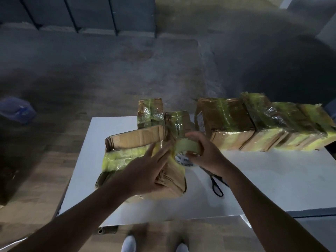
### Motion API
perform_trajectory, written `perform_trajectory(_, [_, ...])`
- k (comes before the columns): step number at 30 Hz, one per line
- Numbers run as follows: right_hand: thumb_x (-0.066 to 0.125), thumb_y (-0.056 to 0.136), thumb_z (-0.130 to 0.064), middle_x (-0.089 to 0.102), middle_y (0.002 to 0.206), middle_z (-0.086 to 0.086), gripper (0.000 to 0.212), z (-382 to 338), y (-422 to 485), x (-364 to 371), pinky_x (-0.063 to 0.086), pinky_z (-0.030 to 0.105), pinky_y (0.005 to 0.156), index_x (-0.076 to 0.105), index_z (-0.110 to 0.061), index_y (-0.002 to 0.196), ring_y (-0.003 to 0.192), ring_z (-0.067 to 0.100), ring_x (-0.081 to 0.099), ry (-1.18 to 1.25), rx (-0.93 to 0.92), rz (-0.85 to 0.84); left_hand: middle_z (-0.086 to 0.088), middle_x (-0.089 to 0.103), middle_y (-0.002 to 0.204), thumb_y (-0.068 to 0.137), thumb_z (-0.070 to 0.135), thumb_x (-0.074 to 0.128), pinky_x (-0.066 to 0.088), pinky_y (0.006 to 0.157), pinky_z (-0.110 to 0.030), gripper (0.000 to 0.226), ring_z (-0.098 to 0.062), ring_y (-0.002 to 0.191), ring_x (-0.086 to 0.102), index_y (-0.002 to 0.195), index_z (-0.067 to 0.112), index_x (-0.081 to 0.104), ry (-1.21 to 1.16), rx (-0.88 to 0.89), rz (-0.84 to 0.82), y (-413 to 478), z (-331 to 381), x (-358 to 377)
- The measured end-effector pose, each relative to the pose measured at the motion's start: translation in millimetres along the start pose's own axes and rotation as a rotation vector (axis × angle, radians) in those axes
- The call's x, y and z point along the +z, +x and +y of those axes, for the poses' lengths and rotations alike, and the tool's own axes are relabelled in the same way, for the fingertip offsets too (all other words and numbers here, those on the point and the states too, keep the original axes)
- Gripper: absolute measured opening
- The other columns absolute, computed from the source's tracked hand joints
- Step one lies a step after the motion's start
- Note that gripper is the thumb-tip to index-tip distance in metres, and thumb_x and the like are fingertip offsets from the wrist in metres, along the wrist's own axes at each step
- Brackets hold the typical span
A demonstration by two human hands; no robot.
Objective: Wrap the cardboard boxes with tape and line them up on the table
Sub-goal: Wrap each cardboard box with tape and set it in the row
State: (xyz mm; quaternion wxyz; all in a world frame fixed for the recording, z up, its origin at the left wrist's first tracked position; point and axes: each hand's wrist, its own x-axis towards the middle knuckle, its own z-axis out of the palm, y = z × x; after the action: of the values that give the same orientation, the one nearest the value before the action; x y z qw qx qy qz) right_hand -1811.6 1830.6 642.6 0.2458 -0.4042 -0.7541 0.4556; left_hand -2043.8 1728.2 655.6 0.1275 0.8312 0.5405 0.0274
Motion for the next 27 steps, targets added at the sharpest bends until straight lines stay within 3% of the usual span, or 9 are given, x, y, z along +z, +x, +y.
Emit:
perform_trajectory(3, [0.069, 0.082, -0.004, 0.047, 0.12, -0.028, 0.064, -7.1, 8.9, 8.9, 0.05, 0.009, 0.071, 0.052, -0.059, 0.108, 0.104, -0.009, 0.052, 0.006, -0.014, -0.037, 0.008, -0.003, 0.163, 0.075, 0.065, 0.067, 0.057, 0.083, -0.05, 0.107, -0.036, 0.148, 0.005, 0.154, 0.017, 0.014, 0.026, -0.008, 0.007, -7.0, -12.7, -8.5])
perform_trajectory(5, [0.066, 0.08, -0.002, 0.051, 0.119, -0.027, 0.064, -10.3, 13.4, 7.6, 0.054, 0.015, 0.073, 0.054, -0.057, 0.111, 0.103, -0.006, 0.055, -0.024, -0.003, -0.057, 0.005, 0.002, 0.163, 0.076, 0.066, 0.064, 0.058, 0.081, -0.048, 0.105, -0.036, 0.148, 0.007, 0.154, 0.016, 0.015, 0.053, 0.007, 0.015, -10.1, -16.3, -8.7])
perform_trajectory(8, [0.065, 0.074, -0.02, 0.058, 0.105, -0.03, 0.056, -13.5, 12.6, -3.4, 0.055, 0.016, 0.065, 0.049, -0.058, 0.112, 0.091, -0.004, 0.062, -0.18, -0.02, -0.117, 0.001, 0.007, 0.163, 0.077, 0.066, 0.062, 0.059, 0.075, -0.046, 0.102, -0.037, 0.147, 0.013, 0.152, 0.013, 0.02, 0.083, -0.001, 0.052, -13.4, -20.3, -5.6])
perform_trajectory(11, [0.073, 0.078, -0.02, 0.061, 0.102, -0.021, 0.06, 1.4, 3.2, -11.1, 0.055, 0.013, 0.065, 0.044, -0.054, 0.118, 0.086, 0.002, 0.065, -0.374, -0.008, -0.188, 0.003, 0.004, 0.163, 0.076, 0.069, 0.059, 0.058, 0.076, -0.043, 0.102, -0.036, 0.147, 0.015, 0.152, 0.015, 0.018, 0.117, 0.019, 0.062, -15.3, -28.5, -4.2])
perform_trajectory(16, [0.069, 0.082, -0.014, 0.06, 0.113, -0.009, 0.056, 17.8, 2.3, 9.0, 0.057, 0.021, 0.068, 0.041, -0.041, 0.123, 0.089, 0.008, 0.064, -0.465, -0.008, -0.226, 0.006, -0.001, 0.163, 0.077, 0.073, 0.053, 0.057, 0.08, -0.043, 0.102, -0.034, 0.148, 0.01, 0.153, 0.016, 0.015, 0.122, 0.039, 0.024, -14.4, -28.4, -6.2])
perform_trajectory(20, [0.067, 0.083, -0.011, 0.055, 0.122, -0.007, 0.059, 13.6, 10.3, 15.9, 0.057, 0.025, 0.074, 0.043, -0.048, 0.122, 0.101, 0.01, 0.059, -0.366, -0.023, -0.139, -0.003, 0.026, 0.159, 0.076, 0.07, 0.056, 0.06, 0.075, -0.047, 0.098, -0.038, 0.139, 0.035, 0.147, 0.007, 0.037, 0.077, 0.073, 0.176, -28.7, -38.2, -26.1])
perform_trajectory(23, [0.066, 0.084, -0.006, 0.05, 0.116, -0.023, 0.07, -4.4, 19.1, 12.0, 0.054, 0.014, 0.069, 0.043, -0.066, 0.113, 0.1, 0.001, 0.056, -0.18, -0.066, -0.036, -0.007, 0.038, 0.152, 0.075, 0.069, 0.06, 0.059, 0.079, -0.043, 0.095, -0.034, 0.131, 0.049, 0.142, 0.002, 0.045, 0.01, 0.072, 0.36, -41.6, -50.5, -35.1])
perform_trajectory(25, [0.064, 0.087, -0.012, 0.05, 0.12, -0.022, 0.06, -19.7, 26.6, 10.9, 0.05, 0.01, 0.074, 0.044, -0.059, 0.12, 0.107, 0.002, 0.055, -0.087, -0.118, 0.059, -0.006, 0.04, 0.151, 0.075, 0.067, 0.061, 0.055, 0.088, -0.034, 0.094, -0.025, 0.129, 0.052, 0.141, 0.001, 0.046, -0.083, 0.035, 0.461, -50.0, -58.6, -35.3])
perform_trajectory(27, [0.058, 0.092, -0.02, 0.047, 0.126, -0.023, 0.048, -34.3, 33.2, 13.6, 0.049, 0.012, 0.082, 0.044, -0.04, 0.133, 0.114, -0.002, 0.053, -0.066, -0.203, 0.114, -0.005, 0.038, 0.152, 0.075, 0.064, 0.064, 0.05, 0.096, -0.031, 0.094, -0.016, 0.131, 0.049, 0.142, 0.003, 0.043, -0.245, -0.027, 0.515, -58.4, -63.2, -30.8])
